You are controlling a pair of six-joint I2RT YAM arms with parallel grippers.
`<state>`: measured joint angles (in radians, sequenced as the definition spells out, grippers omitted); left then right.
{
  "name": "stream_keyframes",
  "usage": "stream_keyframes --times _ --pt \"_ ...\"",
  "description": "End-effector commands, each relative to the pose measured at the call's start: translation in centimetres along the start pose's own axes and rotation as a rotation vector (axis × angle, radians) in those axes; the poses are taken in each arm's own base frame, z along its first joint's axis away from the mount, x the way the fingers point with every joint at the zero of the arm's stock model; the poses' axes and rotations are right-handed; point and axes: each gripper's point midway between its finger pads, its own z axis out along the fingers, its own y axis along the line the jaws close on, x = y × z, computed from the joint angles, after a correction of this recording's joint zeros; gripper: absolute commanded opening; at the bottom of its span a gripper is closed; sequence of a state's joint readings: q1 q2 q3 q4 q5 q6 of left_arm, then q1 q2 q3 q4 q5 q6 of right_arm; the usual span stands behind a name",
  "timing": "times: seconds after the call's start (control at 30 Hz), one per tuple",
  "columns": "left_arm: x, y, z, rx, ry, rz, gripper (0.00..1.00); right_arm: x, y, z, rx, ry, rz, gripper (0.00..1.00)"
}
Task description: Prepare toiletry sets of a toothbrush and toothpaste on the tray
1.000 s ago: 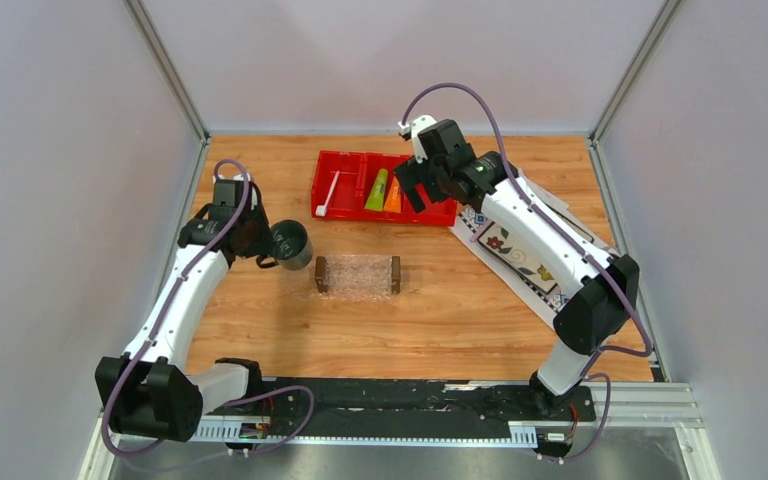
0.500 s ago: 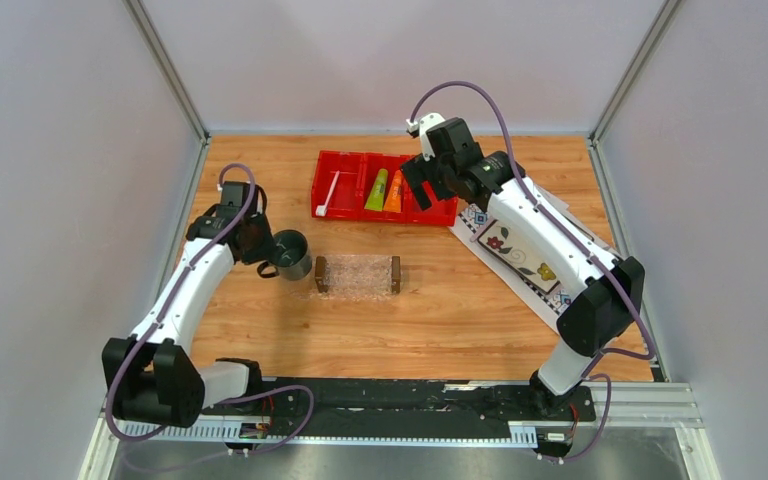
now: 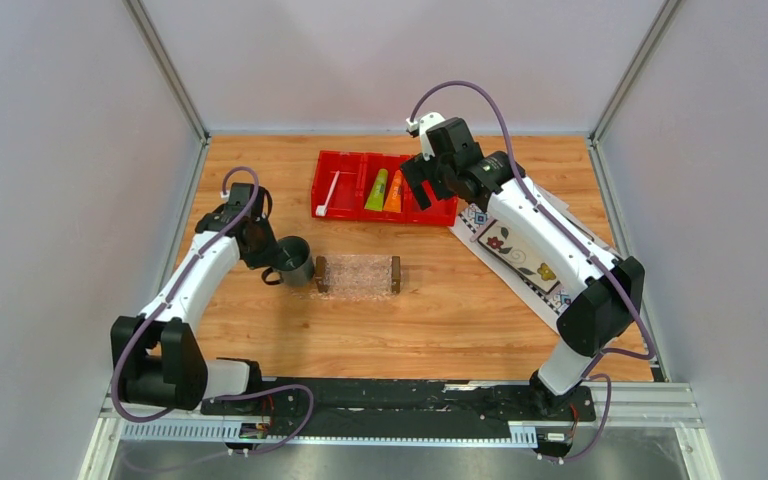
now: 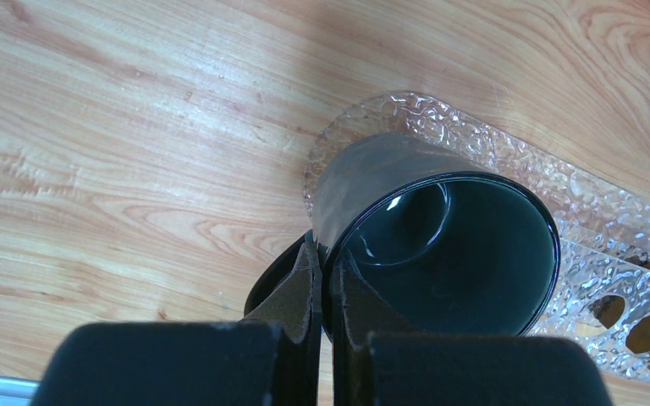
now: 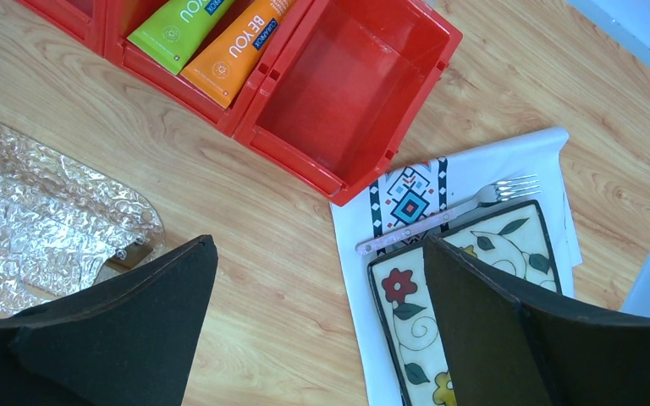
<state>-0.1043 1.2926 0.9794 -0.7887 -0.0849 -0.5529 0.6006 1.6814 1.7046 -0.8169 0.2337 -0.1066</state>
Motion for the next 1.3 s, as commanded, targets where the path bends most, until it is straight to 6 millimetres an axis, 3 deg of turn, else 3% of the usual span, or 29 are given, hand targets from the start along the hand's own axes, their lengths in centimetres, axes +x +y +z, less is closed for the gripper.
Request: stream_keyframes --times 0.0,1.27 --pt "-1.3 -1.2 -0.1 0.045 -0.040 -0.057 0.00 -1.3 -0.4 -0.3 0.011 -0.053 0.008 0.98" --pt "-0.8 -0.7 1.8 0.000 -0.011 -0.066 0.00 -1.4 -0.4 -0.5 0.009 -0.062 0.013 0.98"
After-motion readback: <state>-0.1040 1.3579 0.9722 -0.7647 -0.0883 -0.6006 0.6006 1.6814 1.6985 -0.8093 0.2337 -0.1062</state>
